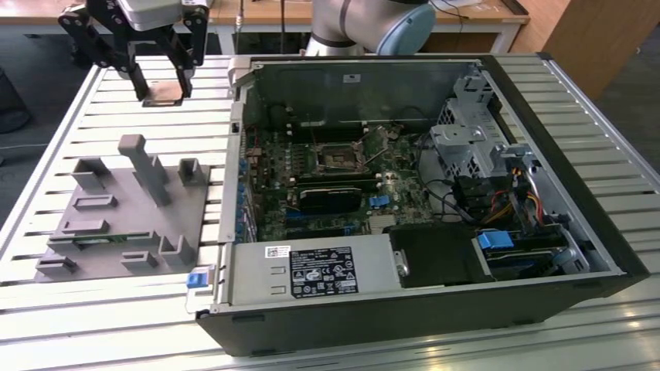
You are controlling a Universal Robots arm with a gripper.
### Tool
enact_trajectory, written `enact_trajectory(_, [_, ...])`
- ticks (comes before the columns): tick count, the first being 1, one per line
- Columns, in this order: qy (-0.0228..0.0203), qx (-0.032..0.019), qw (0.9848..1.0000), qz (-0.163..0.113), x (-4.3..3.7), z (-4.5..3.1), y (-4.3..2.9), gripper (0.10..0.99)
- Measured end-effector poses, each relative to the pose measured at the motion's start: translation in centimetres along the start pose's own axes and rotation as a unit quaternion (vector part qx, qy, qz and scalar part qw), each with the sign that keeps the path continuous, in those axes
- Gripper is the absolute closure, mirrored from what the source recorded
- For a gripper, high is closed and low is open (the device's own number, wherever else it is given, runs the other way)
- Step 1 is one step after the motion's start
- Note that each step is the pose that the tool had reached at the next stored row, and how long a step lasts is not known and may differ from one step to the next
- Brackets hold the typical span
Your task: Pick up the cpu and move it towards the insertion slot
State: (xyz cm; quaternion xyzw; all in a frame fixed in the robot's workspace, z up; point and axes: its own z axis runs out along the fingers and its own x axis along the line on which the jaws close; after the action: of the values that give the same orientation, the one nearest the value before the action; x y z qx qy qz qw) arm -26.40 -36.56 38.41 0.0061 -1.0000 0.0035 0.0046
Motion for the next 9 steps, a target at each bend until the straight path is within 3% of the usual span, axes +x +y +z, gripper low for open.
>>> enact_trajectory(9, [0.0000, 0.0000, 1.0000, 0.000, -0.32, 0.00, 0.00, 0.545])
